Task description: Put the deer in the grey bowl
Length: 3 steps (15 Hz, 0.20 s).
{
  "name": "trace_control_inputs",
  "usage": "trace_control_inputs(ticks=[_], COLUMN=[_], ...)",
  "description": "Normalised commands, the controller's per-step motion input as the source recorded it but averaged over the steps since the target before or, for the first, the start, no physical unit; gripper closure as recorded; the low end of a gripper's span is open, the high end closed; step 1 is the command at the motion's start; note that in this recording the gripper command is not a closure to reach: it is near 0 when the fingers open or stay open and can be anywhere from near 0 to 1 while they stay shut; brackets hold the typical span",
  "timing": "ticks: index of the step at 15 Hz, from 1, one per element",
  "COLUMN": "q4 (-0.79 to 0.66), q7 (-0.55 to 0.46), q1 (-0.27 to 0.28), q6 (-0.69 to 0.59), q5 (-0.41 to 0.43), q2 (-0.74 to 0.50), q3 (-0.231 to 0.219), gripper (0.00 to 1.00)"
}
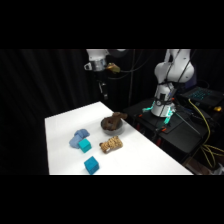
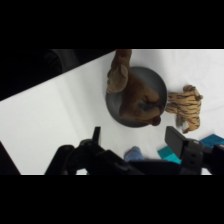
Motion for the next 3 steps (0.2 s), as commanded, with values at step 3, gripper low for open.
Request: trace_control_inputs(ticks=[3], q4=[0.22], q7=[-0.09], q1=[-0.059], q6=[-0.2], q5=[-0.002], q2=[-0.17], q3=[0.031], gripper=[0.0])
